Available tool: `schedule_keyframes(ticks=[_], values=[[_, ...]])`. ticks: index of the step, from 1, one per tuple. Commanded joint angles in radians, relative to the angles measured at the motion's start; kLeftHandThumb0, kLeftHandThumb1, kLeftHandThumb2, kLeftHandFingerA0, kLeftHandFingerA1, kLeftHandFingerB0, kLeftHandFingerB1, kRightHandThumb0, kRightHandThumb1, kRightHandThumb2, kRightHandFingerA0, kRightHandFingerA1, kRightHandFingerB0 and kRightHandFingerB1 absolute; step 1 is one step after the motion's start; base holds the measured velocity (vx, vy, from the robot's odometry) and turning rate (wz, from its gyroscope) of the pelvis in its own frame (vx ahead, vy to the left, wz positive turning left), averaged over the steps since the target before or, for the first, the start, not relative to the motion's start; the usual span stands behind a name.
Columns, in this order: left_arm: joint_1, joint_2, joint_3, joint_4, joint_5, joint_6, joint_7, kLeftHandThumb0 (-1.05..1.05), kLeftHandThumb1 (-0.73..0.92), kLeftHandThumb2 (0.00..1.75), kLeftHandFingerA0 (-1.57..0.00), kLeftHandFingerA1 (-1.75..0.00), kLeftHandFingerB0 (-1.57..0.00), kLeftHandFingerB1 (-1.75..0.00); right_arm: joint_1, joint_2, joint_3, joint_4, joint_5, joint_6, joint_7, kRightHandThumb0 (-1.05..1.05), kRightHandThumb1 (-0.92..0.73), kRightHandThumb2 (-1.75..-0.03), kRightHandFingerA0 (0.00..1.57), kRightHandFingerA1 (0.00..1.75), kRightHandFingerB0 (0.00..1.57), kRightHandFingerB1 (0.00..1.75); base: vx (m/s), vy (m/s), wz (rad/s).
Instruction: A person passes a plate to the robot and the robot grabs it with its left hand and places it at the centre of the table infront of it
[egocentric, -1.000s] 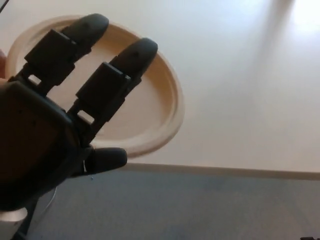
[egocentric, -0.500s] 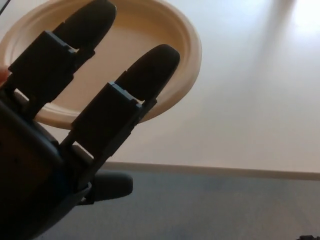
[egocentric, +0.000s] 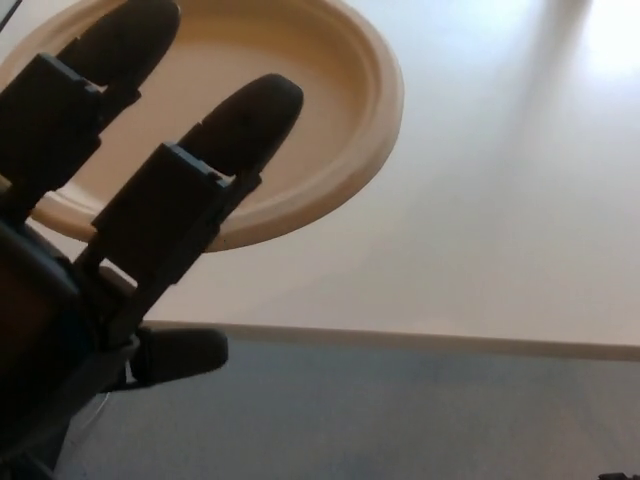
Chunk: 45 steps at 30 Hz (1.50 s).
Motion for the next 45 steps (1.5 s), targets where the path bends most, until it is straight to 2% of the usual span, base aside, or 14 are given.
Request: schedule_keyframes(ticks=[1, 8, 9, 15, 20, 22, 27, 28, 29, 33, 34, 37, 38, 45], values=[[-0.047, 0.020, -0.026, 0.094, 0.071, 0.024, 0.032, -0.77, 0.45, 0.87, -0.07, -0.25, 0.00, -0.16, -0.022, -0.018, -0.006, 0.000, -0.001, 0.009, 0.017, -0.79, -0.81, -0.64, 0.29, 0.60, 0.27, 0.48, 0.00, 0.000, 0.00], [-0.050, 0.019, -0.053, 0.136, 0.133, 0.079, 0.001, -0.75, 0.45, 0.87, -0.02, -0.25, -0.01, -0.18, -0.017, -0.016, 0.002, 0.005, -0.010, 0.000, 0.017, -0.80, -0.81, -0.64, 0.27, 0.59, 0.25, 0.47, 0.00, 0.000, 0.00], [-0.053, 0.019, -0.057, 0.139, 0.141, 0.088, -0.001, -0.81, 0.56, 0.58, -0.05, -0.27, 0.00, -0.22, -0.017, -0.016, 0.001, 0.004, -0.009, 0.003, 0.018, -0.78, -0.80, -0.64, 0.27, 0.58, 0.24, 0.46, 0.00, 0.000, 0.00], [-0.128, 0.028, -0.104, 0.247, 0.290, 0.114, 0.064, -0.78, 0.46, 0.82, -0.17, -0.43, -0.03, -0.19, -0.020, -0.012, -0.009, 0.009, 0.002, 0.010, 0.024, -0.78, -0.79, -0.63, 0.30, 0.59, 0.25, 0.46, 0.00, 0.000, 0.00], [-0.207, 0.018, -0.146, 0.348, 0.252, 0.121, 0.125, -0.22, 0.63, 0.59, -1.09, -0.56, -0.38, -0.34, -0.010, -0.015, 0.003, 0.002, -0.010, 0.003, 0.022, -0.80, -0.81, -0.64, 0.29, 0.59, 0.25, 0.47, 0.00, 0.000, 0.00], [-0.228, 0.024, -0.158, 0.360, 0.259, 0.132, 0.122, -0.17, 0.63, 0.59, -1.09, -0.87, -0.52, -0.36, -0.010, -0.016, 0.006, 0.002, -0.013, 0.001, 0.020, -0.79, -0.81, -0.64, 0.31, 0.58, 0.25, 0.46, 0.00, 0.000, 0.00], [-0.262, 0.048, -0.184, 0.407, 0.277, 0.118, 0.173, -0.23, 0.60, 0.58, -1.07, -0.77, -0.80, -0.47, -0.018, -0.017, 0.000, 0.003, -0.006, 0.008, 0.025, -0.79, -0.81, -0.64, 0.30, 0.58, 0.25, 0.46, 0.00, 0.000, 0.00], [-0.259, 0.048, -0.191, 0.431, 0.294, 0.089, 0.243, -0.19, 0.65, 0.60, -0.99, -1.07, -0.86, -0.61, -0.018, -0.019, -0.002, 0.002, -0.001, 0.001, 0.037, -0.77, -0.82, -0.64, 0.32, 0.61, 0.28, 0.48, 0.00, 0.000, 0.00], [-0.251, 0.046, -0.195, 0.439, 0.293, 0.079, 0.273, -0.18, 0.70, 0.62, -0.88, -1.31, -0.78, -0.85, -0.018, -0.020, 0.003, 0.003, -0.007, -0.001, 0.035, -0.83, -0.67, -1.09, 0.32, 0.64, 0.22, 0.55, 0.00, 0.000, 0.00], [-0.234, 0.054, -0.202, 0.448, 0.289, 0.060, 0.327, -0.17, 0.68, 0.60, -0.87, -1.33, -0.79, -0.85, -0.020, -0.022, 0.018, 0.004, -0.023, -0.003, 0.027, -0.82, -0.67, -1.11, 0.35, 0.64, 0.23, 0.54, 0.00, 0.000, 0.00], [-0.236, 0.056, -0.205, 0.450, 0.288, 0.061, 0.331, -0.19, 0.68, 0.61, -0.86, -1.33, -0.77, -0.86, -0.022, -0.024, 0.017, 0.004, -0.021, -0.005, 0.028, -0.83, -0.81, -0.66, 0.39, 0.59, 0.31, 0.48, 0.00, 0.000, 0.00], [-0.232, 0.062, -0.211, 0.450, 0.294, 0.062, 0.352, -0.19, 0.67, 0.61, -0.87, -1.35, -0.73, -0.94, -0.024, -0.025, 0.020, 0.004, -0.022, -0.011, 0.033, -0.80, -0.84, -0.65, 0.41, 0.59, 0.35, 0.49, 0.00, 0.000, 0.00], [-0.233, 0.067, -0.214, 0.454, 0.295, 0.055, 0.370, -0.20, 0.64, 0.62, -0.88, -1.38, -0.68, -1.04, -0.024, -0.025, 0.021, 0.003, -0.022, -0.010, 0.034, -0.75, -0.64, -1.08, 0.40, 0.66, 0.29, 0.57, 0.00, 0.000, 0.00], [-0.230, 0.082, -0.232, 0.465, 0.300, 0.049, 0.435, -0.22, 0.64, 0.60, -0.89, -1.33, -0.72, -1.00, -0.024, -0.027, 0.029, 0.003, -0.033, -0.019, 0.030, -0.76, -0.65, -1.09, 0.41, 0.66, 0.28, 0.57, 0.00, 0.000, 0.00]])
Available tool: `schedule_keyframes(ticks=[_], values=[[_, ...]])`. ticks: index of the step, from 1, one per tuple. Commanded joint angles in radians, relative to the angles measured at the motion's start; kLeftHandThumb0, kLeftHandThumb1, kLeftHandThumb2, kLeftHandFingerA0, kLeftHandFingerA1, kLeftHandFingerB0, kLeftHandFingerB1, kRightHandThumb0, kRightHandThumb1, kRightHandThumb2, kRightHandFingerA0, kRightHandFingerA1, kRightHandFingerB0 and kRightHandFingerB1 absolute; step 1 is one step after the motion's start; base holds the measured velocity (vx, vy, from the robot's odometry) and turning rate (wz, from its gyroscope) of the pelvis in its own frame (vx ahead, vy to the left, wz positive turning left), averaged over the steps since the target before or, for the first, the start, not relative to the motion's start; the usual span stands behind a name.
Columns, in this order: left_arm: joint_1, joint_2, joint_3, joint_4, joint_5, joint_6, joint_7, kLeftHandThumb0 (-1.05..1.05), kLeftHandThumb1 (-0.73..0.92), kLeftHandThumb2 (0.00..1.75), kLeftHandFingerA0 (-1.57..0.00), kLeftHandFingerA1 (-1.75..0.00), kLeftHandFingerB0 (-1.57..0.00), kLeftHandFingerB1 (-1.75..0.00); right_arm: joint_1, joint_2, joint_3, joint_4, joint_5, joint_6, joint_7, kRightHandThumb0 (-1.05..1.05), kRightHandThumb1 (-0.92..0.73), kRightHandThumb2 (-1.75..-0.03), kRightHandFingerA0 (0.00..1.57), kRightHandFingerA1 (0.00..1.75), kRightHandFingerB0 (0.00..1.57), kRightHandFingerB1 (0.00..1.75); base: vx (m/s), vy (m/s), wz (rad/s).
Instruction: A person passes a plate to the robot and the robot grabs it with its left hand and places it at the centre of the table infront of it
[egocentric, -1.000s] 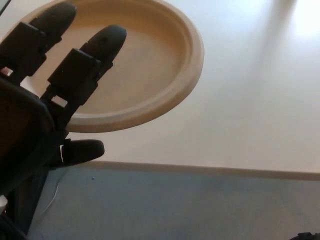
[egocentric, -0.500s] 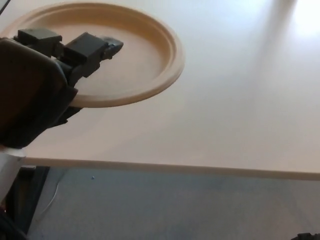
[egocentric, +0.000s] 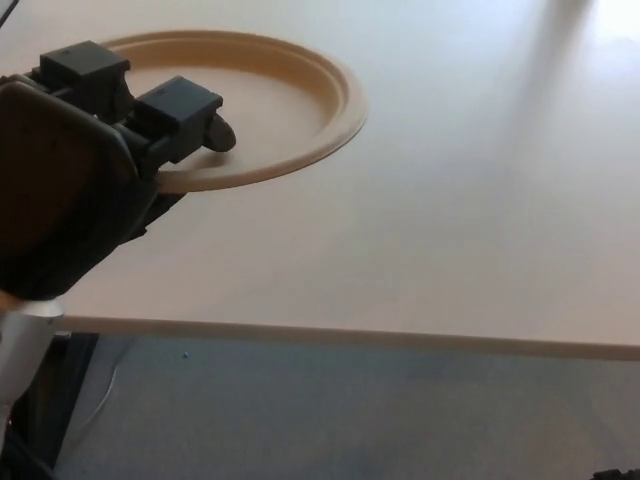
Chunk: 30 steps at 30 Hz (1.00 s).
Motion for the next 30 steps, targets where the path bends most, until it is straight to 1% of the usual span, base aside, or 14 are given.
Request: schedule_keyframes(ticks=[1, 2, 3, 5, 6, 7, 8, 9, 10, 17, 24, 27, 28, 30], values=[[0.012, 0.023, -0.014, 0.010, 0.029, -0.019, 0.097, -0.29, 0.50, 0.89, -0.97, -1.12, -0.78, -0.88, -0.006, -0.019, 0.005, 0.002, -0.014, -0.013, 0.007, -0.80, -0.84, -0.65, 0.40, 0.59, 0.35, 0.49, 0.00, 0.000, 0.00], [0.011, 0.026, -0.018, 0.010, 0.033, -0.019, 0.102, -0.29, 0.50, 0.89, -0.97, -1.12, -0.78, -0.88, -0.007, -0.017, -0.002, 0.003, -0.007, -0.006, 0.008, -0.80, -0.84, -0.65, 0.40, 0.59, 0.35, 0.49, 0.00, 0.000, 0.00], [0.012, 0.027, -0.022, 0.008, 0.036, -0.017, 0.106, -0.30, 0.60, 0.60, -0.92, -1.25, -0.78, -0.85, -0.008, -0.017, 0.002, 0.003, -0.012, -0.004, 0.006, -0.74, -0.63, -1.08, 0.42, 0.66, 0.28, 0.56, 0.00, 0.000, 0.00], [0.012, 0.029, -0.029, 0.007, 0.035, -0.016, 0.115, -0.29, 0.60, 0.59, -0.93, -1.24, -0.79, -0.83, -0.007, -0.019, 0.002, 0.000, -0.013, -0.007, 0.009, -0.74, -0.64, -1.09, 0.42, 0.66, 0.30, 0.57, 0.00, 0.000, 0.00], [0.006, 0.025, -0.037, 0.003, 0.039, -0.007, 0.110, -0.26, 0.65, 0.60, -0.90, -1.28, -0.74, -0.93, -0.010, -0.021, -0.001, -0.001, -0.009, -0.010, 0.018, -0.79, -0.85, -0.65, 0.42, 0.60, 0.38, 0.50, 0.00, 0.000, 0.00], [0.003, 0.024, -0.042, 0.001, 0.041, -0.003, 0.109, -0.26, 0.65, 0.60, -0.90, -1.28, -0.74, -0.93, -0.012, -0.022, -0.003, -0.002, -0.008, -0.011, 0.021, -0.79, -0.85, -0.65, 0.42, 0.60, 0.38, 0.50, 0.00, 0.000, 0.00], [-0.002, 0.024, -0.048, 0.005, 0.042, -0.005, 0.115, -0.23, 0.66, 0.61, -0.89, -1.31, -0.71, -0.99, -0.011, -0.022, -0.004, -0.001, -0.007, -0.014, 0.024, -0.73, -0.64, -1.09, 0.42, 0.66, 0.33, 0.59, 0.00, 0.000, 0.00], [-0.003, 0.024, -0.050, 0.006, 0.043, -0.005, 0.117, -0.23, 0.66, 0.61, -0.89, -1.31, -0.71, -0.99, -0.011, -0.022, -0.005, 0.000, -0.006, -0.014, 0.024, -0.73, -0.64, -1.09, 0.42, 0.66, 0.33, 0.59, 0.00, 0.000, 0.00], [-0.019, 0.017, -0.069, 0.024, 0.048, -0.007, 0.127, -0.21, 0.66, 0.60, -0.90, -1.32, -0.68, -1.12, -0.012, -0.022, -0.004, 0.000, -0.009, -0.012, 0.019, -0.81, -0.83, -0.66, 0.45, 0.60, 0.37, 0.50, 0.00, 0.000, 0.00], [-0.120, 0.004, -0.173, 0.155, 0.090, -0.007, 0.194, -0.17, 0.64, 0.59, -0.83, -1.52, -0.65, -1.18, -0.021, -0.023, 0.004, -0.005, -0.019, -0.005, 0.015, -0.82, -0.82, -0.68, 0.42, 0.58, 0.34, 0.49, 0.00, 0.000, 0.00], [-0.234, -0.014, -0.291, 0.336, 0.167, 0.027, 0.277, -0.23, 0.65, 0.59, -0.89, -1.49, -0.80, -0.73, -0.035, -0.021, 0.010, -0.007, -0.024, 0.002, 0.015, -0.80, -0.85, -0.66, 0.41, 0.57, 0.33, 0.48, 0.00, 0.000, 0.00], [-0.285, -0.028, -0.345, 0.445, 0.208, 0.053, 0.325, -0.21, 0.62, 0.60, -0.84, -1.58, -0.76, -0.84, -0.037, -0.024, 0.012, -0.009, -0.024, -0.007, 0.018, -0.83, -0.82, -0.68, 0.42, 0.59, 0.35, 0.50, 0.00, 0.000, 0.00], [-0.308, -0.031, -0.363, 0.492, 0.219, 0.060, 0.347, -0.22, 0.58, 0.60, -0.89, -1.55, -0.81, -0.68, -0.040, -0.024, 0.015, -0.009, -0.026, -0.008, 0.018, -0.75, -0.65, -1.10, 0.43, 0.66, 0.30, 0.57, 0.00, 0.000, 0.00], [-0.343, -0.035, -0.388, 0.568, 0.224, 0.069, 0.370, -0.23, 0.56, 0.59, -0.93, -1.50, -0.86, -0.54, -0.046, -0.022, 0.016, -0.007, -0.027, -0.006, 0.018, -0.76, -0.64, -1.10, 0.42, 0.66, 0.30, 0.57, 0.00, 0.000, 0.00]])
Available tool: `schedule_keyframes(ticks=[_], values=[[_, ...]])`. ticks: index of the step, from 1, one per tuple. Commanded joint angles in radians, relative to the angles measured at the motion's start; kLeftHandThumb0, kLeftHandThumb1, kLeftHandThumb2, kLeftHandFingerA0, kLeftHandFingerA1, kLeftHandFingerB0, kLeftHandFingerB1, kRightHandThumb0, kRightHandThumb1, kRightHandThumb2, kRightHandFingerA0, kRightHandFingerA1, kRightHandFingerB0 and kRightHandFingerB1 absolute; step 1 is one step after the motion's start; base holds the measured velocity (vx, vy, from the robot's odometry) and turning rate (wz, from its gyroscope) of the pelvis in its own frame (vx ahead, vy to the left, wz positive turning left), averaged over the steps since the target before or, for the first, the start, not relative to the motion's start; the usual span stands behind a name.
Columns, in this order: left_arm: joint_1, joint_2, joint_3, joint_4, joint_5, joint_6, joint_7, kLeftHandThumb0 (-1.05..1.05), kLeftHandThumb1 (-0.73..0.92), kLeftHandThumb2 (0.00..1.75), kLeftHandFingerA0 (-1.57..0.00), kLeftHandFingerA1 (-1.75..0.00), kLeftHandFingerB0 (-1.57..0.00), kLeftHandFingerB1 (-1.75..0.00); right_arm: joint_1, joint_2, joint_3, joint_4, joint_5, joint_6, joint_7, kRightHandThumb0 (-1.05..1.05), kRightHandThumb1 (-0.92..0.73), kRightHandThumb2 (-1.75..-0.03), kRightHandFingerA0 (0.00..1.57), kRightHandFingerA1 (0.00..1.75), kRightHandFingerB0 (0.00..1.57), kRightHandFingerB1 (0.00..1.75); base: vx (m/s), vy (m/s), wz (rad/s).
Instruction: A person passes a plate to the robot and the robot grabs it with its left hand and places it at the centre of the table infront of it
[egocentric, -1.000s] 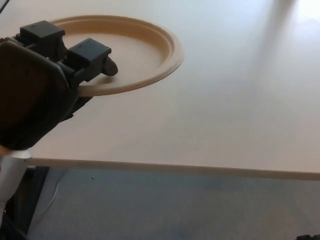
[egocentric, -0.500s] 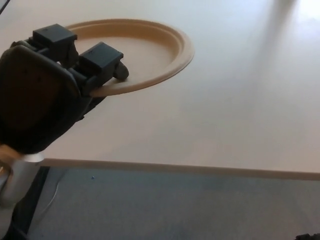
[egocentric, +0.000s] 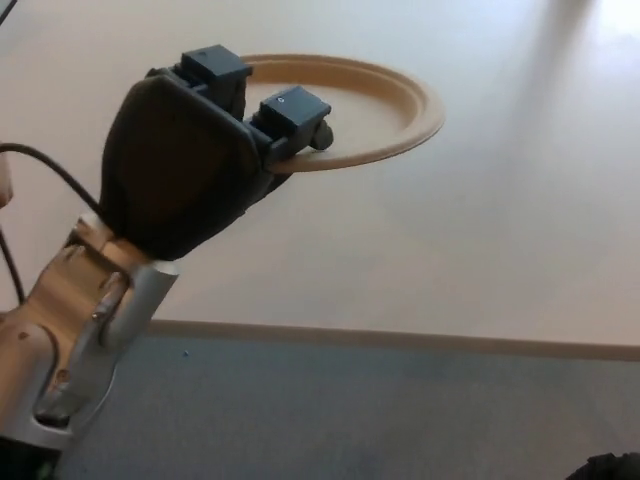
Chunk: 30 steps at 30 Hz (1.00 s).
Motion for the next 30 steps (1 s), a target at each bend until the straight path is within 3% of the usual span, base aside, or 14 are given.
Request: schedule_keyframes(ticks=[1, 2, 3, 4, 7, 10, 11, 13, 16, 17, 18, 19, 26, 30], values=[[-0.088, -0.009, -0.064, 0.179, 0.071, 0.067, 0.113, -0.26, 0.56, 0.57, -0.94, -1.06, -0.88, -0.47, -0.011, -0.016, 0.004, 0.000, -0.011, 0.001, 0.010, -0.84, -0.66, -1.01, 0.35, 0.62, 0.31, 0.56, 0.00, 0.000, 0.00], [-0.104, -0.015, -0.076, 0.216, 0.073, 0.082, 0.107, -0.26, 0.56, 0.57, -0.94, -1.06, -0.88, -0.47, -0.012, -0.016, 0.006, 0.000, -0.011, 0.002, 0.010, -0.84, -0.66, -1.01, 0.35, 0.62, 0.31, 0.56, 0.00, 0.000, 0.00], [-0.118, -0.016, -0.085, 0.242, 0.077, 0.097, 0.100, -0.23, 0.55, 0.58, -1.00, -0.58, -0.89, -0.48, -0.014, -0.016, 0.005, 0.000, -0.010, 0.003, 0.011, -0.85, -0.66, -1.01, 0.36, 0.61, 0.31, 0.56, 0.00, 0.000, 0.00], [-0.150, -0.017, -0.103, 0.306, 0.090, 0.124, 0.097, -0.22, 0.53, 0.57, -1.03, -0.58, -0.91, -0.48, -0.019, -0.015, 0.005, -0.001, -0.008, 0.004, 0.012, -0.83, -0.86, -0.66, 0.43, 0.55, 0.39, 0.47, 0.00, 0.000, 0.00], [-0.206, -0.021, -0.133, 0.416, 0.090, 0.146, 0.115, -0.22, 0.53, 0.57, -0.98, -0.48, -0.90, -0.48, -0.027, -0.018, 0.014, -0.006, -0.017, 0.000, 0.009, -0.84, -0.84, -0.67, 0.44, 0.56, 0.38, 0.47, 0.00, 0.000, 0.00], [-0.270, -0.034, -0.168, 0.557, 0.078, 0.165, 0.138, -0.22, 0.55, 0.57, -0.98, -0.67, -0.89, -0.48, -0.034, -0.014, 0.006, 0.006, -0.008, 0.000, 0.013, -0.82, -0.86, -0.66, 0.43, 0.55, 0.37, 0.48, 0.00, 0.000, 0.00], [-0.291, -0.039, -0.183, 0.607, 0.084, 0.181, 0.142, -0.25, 0.55, 0.58, -0.88, -1.42, -0.89, -0.48, -0.039, -0.015, 0.012, 0.005, -0.013, -0.002, 0.013, -0.83, -0.83, -0.69, 0.45, 0.57, 0.35, 0.48, 0.00, 0.000, 0.00], [-0.323, -0.049, -0.208, 0.689, 0.091, 0.206, 0.160, -0.29, 0.53, 0.56, -0.96, -1.56, -0.87, -0.48, -0.049, -0.016, 0.025, 0.002, -0.026, -0.008, 0.011, -0.83, -0.85, -0.68, 0.45, 0.59, 0.38, 0.49, 0.00, 0.000, 0.00], [-0.366, -0.070, -0.241, 0.811, 0.066, 0.200, 0.167, -0.31, 0.55, 0.56, -1.00, -1.58, -0.84, -0.47, -0.058, -0.017, 0.029, 0.000, -0.023, -0.030, 0.023, -0.81, -0.88, -0.66, 0.43, 0.59, 0.40, 0.50, 0.00, 0.000, 0.00], [-0.381, -0.087, -0.258, 0.850, 0.069, 0.217, 0.148, -0.32, 0.52, 0.58, -0.93, -1.56, -0.82, -0.48, -0.063, -0.018, 0.041, -0.001, -0.036, -0.030, 0.014, -0.78, -0.71, -1.15, 0.45, 0.66, 0.32, 0.56, 0.00, 0.000, 0.00], [-0.388, -0.092, -0.264, 0.866, 0.069, 0.222, 0.145, -0.32, 0.52, 0.58, -0.93, -1.56, -0.82, -0.48, -0.064, -0.019, 0.044, -0.002, -0.040, -0.031, 0.012, -0.78, -0.71, -1.15, 0.45, 0.66, 0.32, 0.56, 0.00, 0.000, 0.00], [-0.396, -0.102, -0.272, 0.886, 0.057, 0.225, 0.139, -0.43, 0.44, 0.66, -0.98, -1.48, -0.78, -0.54, -0.068, -0.015, 0.039, -0.001, -0.032, -0.023, 0.015, -0.81, -0.86, -0.67, 0.45, 0.58, 0.38, 0.48, 0.00, 0.000, 0.00], [-0.441, -0.148, -0.336, 0.987, 0.031, 0.220, 0.133, -0.34, 0.55, 0.59, -0.88, -1.60, -0.83, -0.48, -0.085, -0.003, 0.038, -0.009, -0.024, -0.007, 0.033, -0.82, -0.87, -0.66, 0.41, 0.58, 0.35, 0.48, 0.00, 0.000, 0.00], [-0.471, -0.183, -0.365, 1.016, 0.019, 0.240, 0.086, -0.41, 0.45, 0.67, -0.94, -1.44, -0.73, -0.52, -0.087, -0.007, 0.027, -0.007, -0.011, -0.009, 0.045, -0.82, -0.67, -1.01, 0.38, 0.62, 0.30, 0.55, 0.00, 0.000, 0.00]])
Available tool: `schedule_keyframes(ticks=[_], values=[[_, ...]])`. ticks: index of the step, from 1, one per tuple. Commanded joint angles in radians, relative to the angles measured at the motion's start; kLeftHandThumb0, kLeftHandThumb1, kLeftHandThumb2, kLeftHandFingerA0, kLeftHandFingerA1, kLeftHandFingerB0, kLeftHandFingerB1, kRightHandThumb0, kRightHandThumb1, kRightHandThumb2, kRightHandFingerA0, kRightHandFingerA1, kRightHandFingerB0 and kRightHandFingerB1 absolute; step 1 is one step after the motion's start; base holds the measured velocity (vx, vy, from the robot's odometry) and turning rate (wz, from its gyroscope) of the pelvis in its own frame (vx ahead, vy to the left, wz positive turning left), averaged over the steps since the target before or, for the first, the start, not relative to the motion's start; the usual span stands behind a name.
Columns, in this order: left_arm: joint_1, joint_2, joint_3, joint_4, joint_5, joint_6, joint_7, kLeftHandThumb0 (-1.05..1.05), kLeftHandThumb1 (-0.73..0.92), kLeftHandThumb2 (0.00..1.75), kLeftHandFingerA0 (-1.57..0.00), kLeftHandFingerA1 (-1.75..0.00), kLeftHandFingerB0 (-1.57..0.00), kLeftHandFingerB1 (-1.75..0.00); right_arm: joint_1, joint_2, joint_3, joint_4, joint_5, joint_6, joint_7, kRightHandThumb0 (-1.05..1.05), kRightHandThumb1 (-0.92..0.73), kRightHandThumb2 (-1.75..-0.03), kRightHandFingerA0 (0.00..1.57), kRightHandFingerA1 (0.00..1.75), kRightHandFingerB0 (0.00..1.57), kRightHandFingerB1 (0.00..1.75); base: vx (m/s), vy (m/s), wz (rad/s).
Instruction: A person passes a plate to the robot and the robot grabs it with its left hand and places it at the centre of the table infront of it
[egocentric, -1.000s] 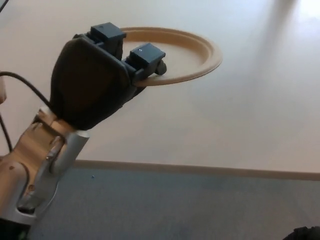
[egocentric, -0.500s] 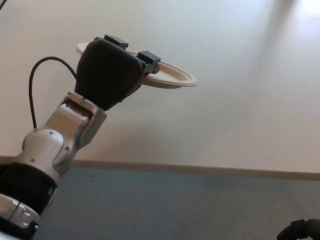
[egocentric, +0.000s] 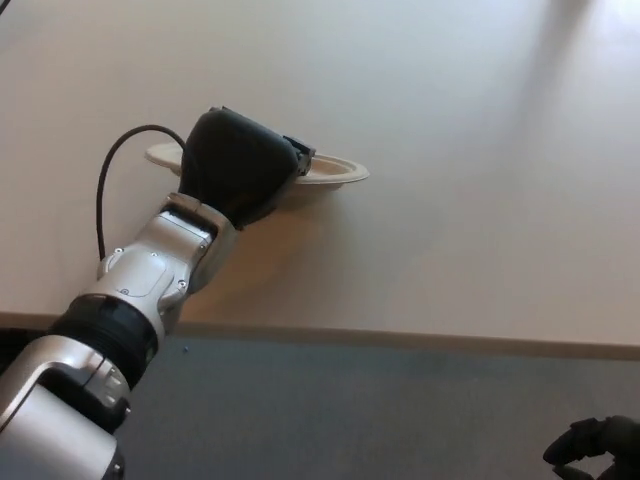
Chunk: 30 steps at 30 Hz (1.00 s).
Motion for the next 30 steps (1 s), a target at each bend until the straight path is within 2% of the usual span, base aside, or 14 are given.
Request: schedule_keyframes(ticks=[1, 2, 6, 7, 8, 9, 10, 11, 13, 14, 15, 26, 29, 30], values=[[-0.042, -0.031, -0.031, 0.037, -0.033, 0.036, -0.024, -0.41, 0.45, 0.67, -0.94, -1.44, -0.73, -0.52, -0.006, -0.008, -0.010, -0.001, 0.004, -0.005, 0.028, -0.82, -0.67, -1.01, 0.38, 0.62, 0.30, 0.55, 0.00, 0.000, 0.00], [-0.049, -0.036, -0.039, 0.043, -0.035, 0.034, -0.028, -0.41, 0.46, 0.68, -0.94, -1.41, -0.73, -0.53, -0.006, -0.010, -0.009, -0.005, 0.002, -0.007, 0.029, -0.83, -0.81, -0.68, 0.44, 0.58, 0.34, 0.48, 0.00, 0.000, 0.00], [-0.062, -0.058, -0.034, 0.045, -0.077, 0.014, -0.032, -0.27, 0.51, 0.58, -0.88, -1.48, -0.69, -0.44, -0.016, -0.010, 0.007, -0.013, -0.017, 0.003, 0.020, -0.77, -0.87, -0.66, 0.48, 0.56, 0.41, 0.48, 0.00, 0.000, 0.00], [-0.052, -0.058, -0.018, 0.042, -0.106, -0.031, 0.005, -0.33, 0.57, 0.59, -0.82, -1.13, -0.64, -0.41, -0.014, -0.011, 0.010, -0.015, -0.020, 0.001, 0.020, -0.77, -0.87, -0.66, 0.46, 0.57, 0.40, 0.48, 0.00, 0.000, 0.00], [-0.046, -0.066, 0.003, 0.022, -0.140, -0.026, -0.046, -0.35, 0.38, 0.95, -0.01, -0.46, 0.00, -0.47, -0.015, -0.011, 0.015, -0.016, -0.024, 0.000, 0.018, -0.77, -0.85, -0.67, 0.45, 0.56, 0.37, 0.47, 0.00, 0.000, 0.00], [-0.044, -0.076, 0.020, -0.001, -0.167, 0.004, -0.129, -0.35, 0.38, 0.95, -0.01, -0.46, 0.00, -0.47, -0.016, -0.012, 0.019, -0.016, -0.028, -0.001, 0.015, -0.77, -0.85, -0.67, 0.45, 0.56, 0.37, 0.47, 0.00, 0.000, 0.00], [-0.042, -0.079, 0.027, -0.017, -0.178, 0.016, -0.165, -0.73, 0.62, 0.59, -0.07, -0.27, -0.05, -0.25, -0.017, -0.011, 0.020, -0.014, -0.028, 0.001, 0.014, -0.78, -0.85, -0.67, 0.44, 0.57, 0.36, 0.47, 0.00, 0.000, 0.00], [-0.036, -0.082, 0.044, -0.052, -0.201, 0.029, -0.213, -0.81, 0.47, 0.87, 0.00, -0.11, -0.01, -0.15, -0.016, -0.012, 0.020, -0.013, -0.025, 0.002, 0.020, -0.80, -0.67, -1.02, 0.45, 0.63, 0.40, 0.58, 0.00, 0.000, 0.00], [-0.026, -0.083, 0.075, -0.099, -0.246, 0.031, -0.275, -0.88, 0.51, 0.89, 0.00, 0.00, -0.01, -0.06, -0.016, -0.010, 0.011, -0.013, -0.012, 0.011, 0.034, -0.75, -0.66, -1.11, 0.49, 0.68, 0.30, 0.55, 0.00, 0.000, 0.00], [-0.025, -0.081, 0.083, -0.116, -0.257, 0.031, -0.301, -0.91, 0.52, 0.91, 0.00, 0.00, 0.00, -0.04, -0.016, -0.010, 0.008, -0.012, -0.009, 0.014, 0.036, -0.75, -0.66, -1.12, 0.49, 0.68, 0.29, 0.55, 0.00, 0.000, 0.00], [-0.026, -0.078, 0.092, -0.135, -0.268, 0.034, -0.329, -0.91, 0.52, 0.90, 0.00, 0.00, 0.00, -0.05, -0.015, -0.013, 0.007, -0.012, -0.010, 0.011, 0.036, -0.82, -0.81, -0.67, 0.49, 0.59, 0.39, 0.49, 0.00, 0.000, 0.00], [0.016, -0.039, 0.147, -0.303, -0.341, 0.067, -0.502, -0.92, 0.53, 0.92, 0.00, 0.00, 0.00, -0.02, 0.000, -0.017, -0.006, -0.006, 0.006, -0.003, 0.052, -0.79, -0.82, -0.65, 0.47, 0.58, 0.40, 0.49, 0.00, 0.000, 0.00], [0.052, -0.033, 0.192, -0.397, -0.432, 0.069, -0.614, -0.92, 0.53, 0.92, 0.00, 0.00, 0.00, 0.00, 0.013, -0.020, 0.004, -0.009, -0.009, -0.025, 0.038, -0.77, -0.84, -0.66, 0.50, 0.58, 0.44, 0.49, 0.00, 0.000, 0.00], [0.062, -0.033, 0.210, -0.427, -0.468, 0.064, -0.642, -0.93, 0.52, 0.94, 0.00, -0.01, 0.00, 0.00, 0.015, -0.021, 0.003, -0.011, -0.008, -0.025, 0.041, -0.72, -0.68, -1.11, 0.47, 0.66, 0.36, 0.57, 0.00, 0.000, 0.00]])
